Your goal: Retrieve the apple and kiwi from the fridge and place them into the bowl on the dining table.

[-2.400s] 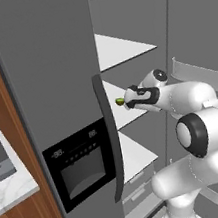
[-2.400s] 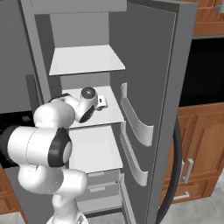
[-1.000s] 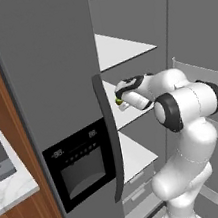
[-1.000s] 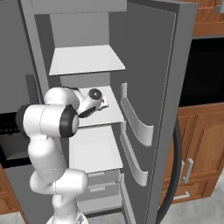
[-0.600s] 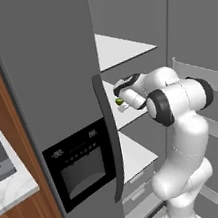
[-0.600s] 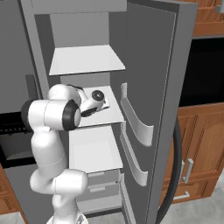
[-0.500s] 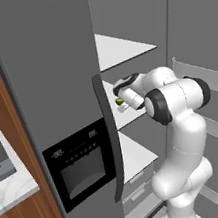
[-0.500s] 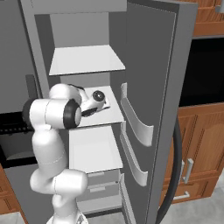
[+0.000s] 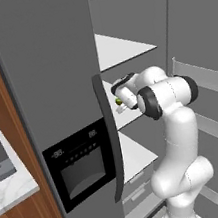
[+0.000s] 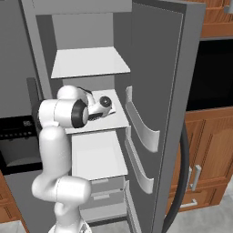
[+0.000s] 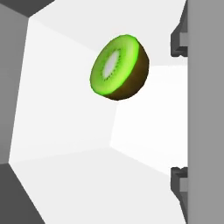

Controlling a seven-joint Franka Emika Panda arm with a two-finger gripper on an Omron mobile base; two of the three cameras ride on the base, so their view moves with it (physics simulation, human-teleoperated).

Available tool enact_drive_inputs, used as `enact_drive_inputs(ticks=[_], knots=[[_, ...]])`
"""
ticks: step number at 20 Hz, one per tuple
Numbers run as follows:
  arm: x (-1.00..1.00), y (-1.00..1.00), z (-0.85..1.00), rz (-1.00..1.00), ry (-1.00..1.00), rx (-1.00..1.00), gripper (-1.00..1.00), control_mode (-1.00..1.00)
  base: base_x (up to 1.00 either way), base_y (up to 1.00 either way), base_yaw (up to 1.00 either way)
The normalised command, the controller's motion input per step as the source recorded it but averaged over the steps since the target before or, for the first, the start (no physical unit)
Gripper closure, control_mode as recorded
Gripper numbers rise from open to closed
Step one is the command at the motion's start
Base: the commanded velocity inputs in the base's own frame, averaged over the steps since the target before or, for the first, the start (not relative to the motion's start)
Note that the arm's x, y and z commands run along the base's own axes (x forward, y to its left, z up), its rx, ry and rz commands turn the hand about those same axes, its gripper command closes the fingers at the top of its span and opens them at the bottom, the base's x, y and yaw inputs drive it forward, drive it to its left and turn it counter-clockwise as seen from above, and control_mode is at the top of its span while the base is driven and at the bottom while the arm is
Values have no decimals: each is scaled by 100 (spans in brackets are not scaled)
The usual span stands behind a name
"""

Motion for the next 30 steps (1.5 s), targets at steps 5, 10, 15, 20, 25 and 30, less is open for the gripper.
enact_drive_inputs(ticks=[5, 10, 15, 20, 25, 30], knots=[[27, 11, -24, 1, 0, 0, -100, -100, 0, 0, 0], [26, 10, -13, 0, 0, 0, -100, -100, 0, 0, 0], [2, -8, 0, -1, 0, 0, -100, -100, 0, 0, 0], [0, -20, 0, -7, 5, 0, -100, -100, 0, 0, 0], [16, 0, 0, -6, 4, 0, -100, -100, 0, 0, 0], [53, 0, 0, -2, 0, 0, -100, -100, 0, 0, 0]])
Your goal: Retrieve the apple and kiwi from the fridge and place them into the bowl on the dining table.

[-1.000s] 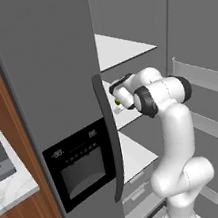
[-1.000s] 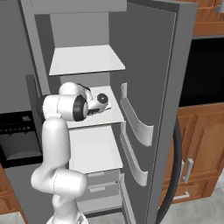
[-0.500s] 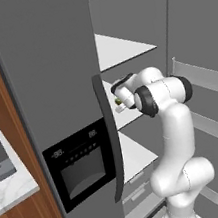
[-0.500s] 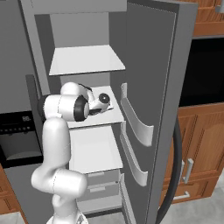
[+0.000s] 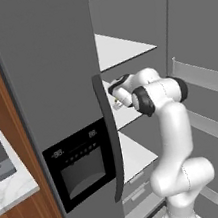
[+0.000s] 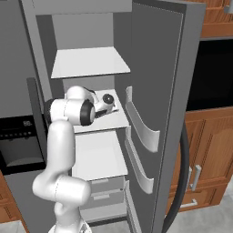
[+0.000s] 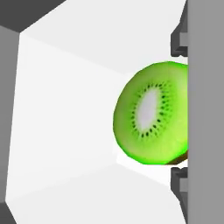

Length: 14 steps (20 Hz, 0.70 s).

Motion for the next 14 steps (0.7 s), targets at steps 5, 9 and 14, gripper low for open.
enact_drive_inputs(ticks=[5, 9, 14], knots=[[51, 0, -1, -2, 0, 0, -100, -100, 0, 0, 0], [41, 0, -17, -1, 0, 0, -100, -100, 0, 0, 0], [22, 0, -46, 0, 1, 0, -100, -100, 0, 0, 0]])
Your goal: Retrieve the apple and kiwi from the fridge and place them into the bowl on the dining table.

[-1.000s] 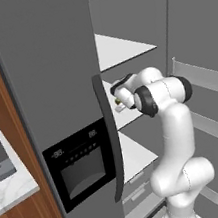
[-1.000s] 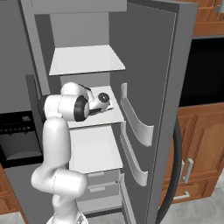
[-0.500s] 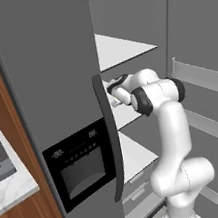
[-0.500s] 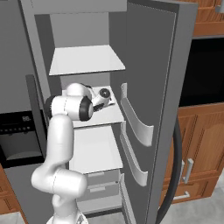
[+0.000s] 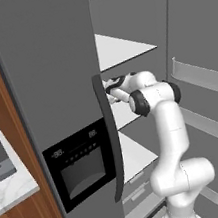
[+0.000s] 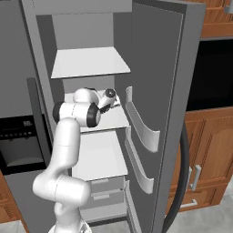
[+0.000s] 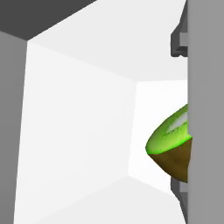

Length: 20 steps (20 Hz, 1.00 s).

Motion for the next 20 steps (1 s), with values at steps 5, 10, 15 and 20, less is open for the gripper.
enact_drive_inputs(ticks=[5, 10, 15, 20], knots=[[6, 4, -63, 0, 7, 0, 100, -100, 0, 0, 0], [-4, 3, -49, -1, 6, 0, 100, -100, 0, 0, 0], [-86, 0, -13, -3, 2, 0, 100, -100, 0, 0, 0], [-100, 0, 12, -3, -9, 0, 100, -100, 0, 0, 0]])
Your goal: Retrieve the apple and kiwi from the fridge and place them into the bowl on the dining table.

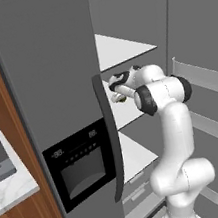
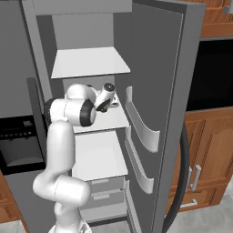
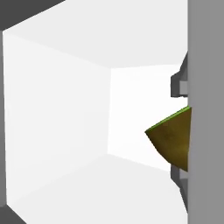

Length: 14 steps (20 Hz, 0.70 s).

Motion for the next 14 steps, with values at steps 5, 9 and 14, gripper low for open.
enact_drive_inputs(ticks=[5, 9, 14], knots=[[-100, 0, 23, -1, -15, 0, 100, -100, 0, 0, 0], [-100, -7, 49, -2, -18, 0, 100, -100, 0, 0, 0], [-100, -30, 79, -1, -14, 0, 100, -100, 0, 0, 0]])
